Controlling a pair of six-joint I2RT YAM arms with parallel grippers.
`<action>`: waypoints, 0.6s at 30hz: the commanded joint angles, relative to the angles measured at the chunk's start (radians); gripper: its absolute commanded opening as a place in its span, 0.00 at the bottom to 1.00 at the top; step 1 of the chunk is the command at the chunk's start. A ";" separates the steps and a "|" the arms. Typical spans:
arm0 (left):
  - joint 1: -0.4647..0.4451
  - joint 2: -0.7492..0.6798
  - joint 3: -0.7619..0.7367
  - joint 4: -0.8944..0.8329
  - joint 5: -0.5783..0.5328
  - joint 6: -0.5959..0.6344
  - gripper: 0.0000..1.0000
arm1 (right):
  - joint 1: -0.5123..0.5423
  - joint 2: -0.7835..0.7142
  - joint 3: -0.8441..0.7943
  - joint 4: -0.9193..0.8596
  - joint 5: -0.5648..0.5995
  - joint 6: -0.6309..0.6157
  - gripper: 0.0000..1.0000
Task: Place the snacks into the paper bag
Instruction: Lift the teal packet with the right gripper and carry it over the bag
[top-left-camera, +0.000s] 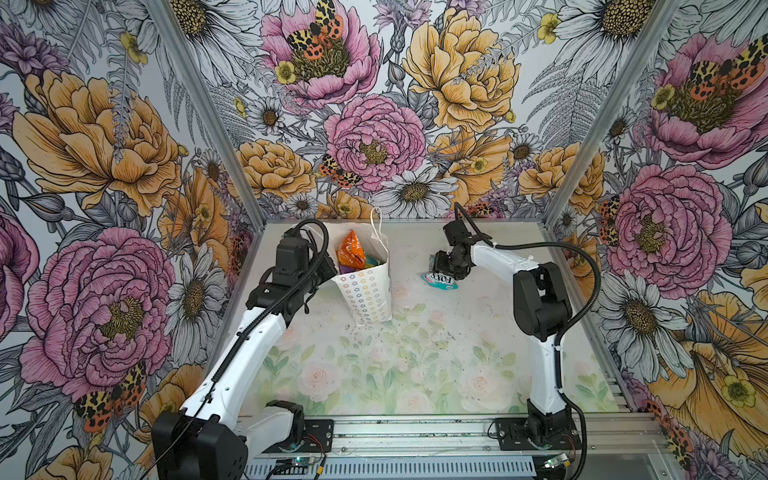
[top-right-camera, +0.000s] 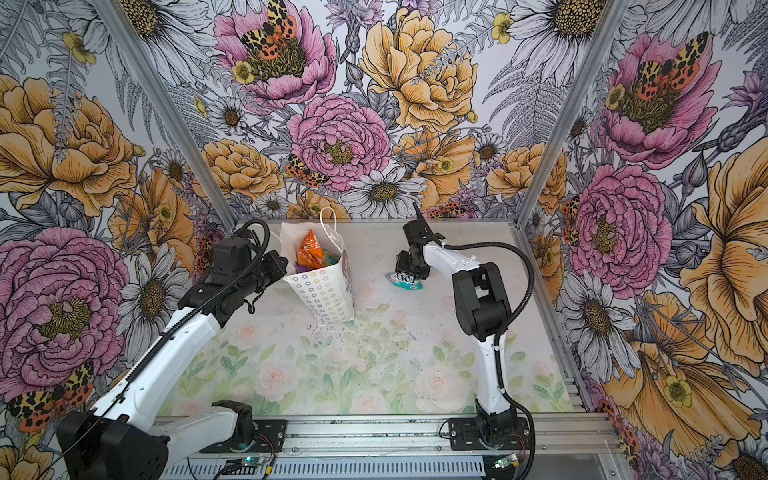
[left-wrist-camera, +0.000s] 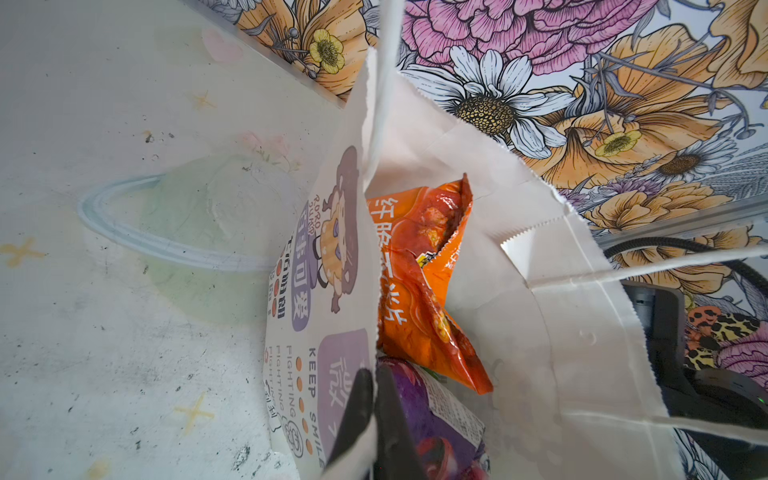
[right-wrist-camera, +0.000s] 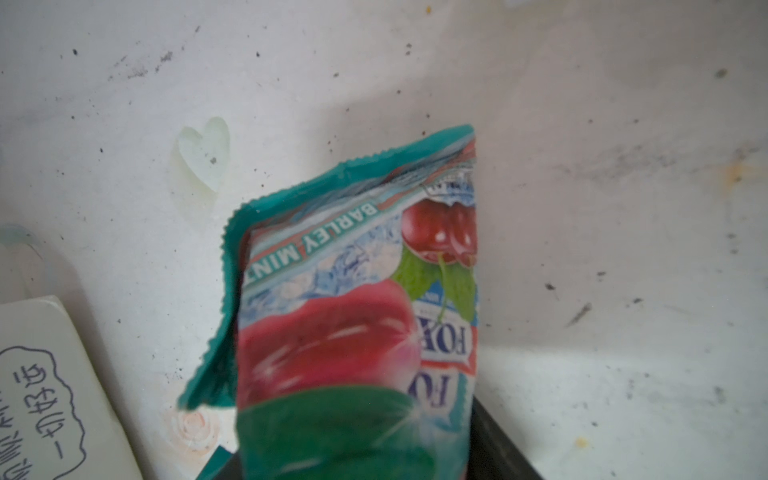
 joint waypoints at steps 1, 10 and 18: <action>0.009 -0.025 -0.007 0.029 0.010 -0.002 0.00 | 0.009 -0.011 0.013 0.003 -0.010 -0.011 0.53; 0.009 -0.025 -0.007 0.029 0.009 -0.003 0.00 | 0.009 -0.085 -0.001 0.004 -0.020 -0.031 0.33; 0.007 -0.025 -0.006 0.029 0.010 -0.003 0.00 | 0.008 -0.172 -0.003 0.005 -0.041 -0.032 0.22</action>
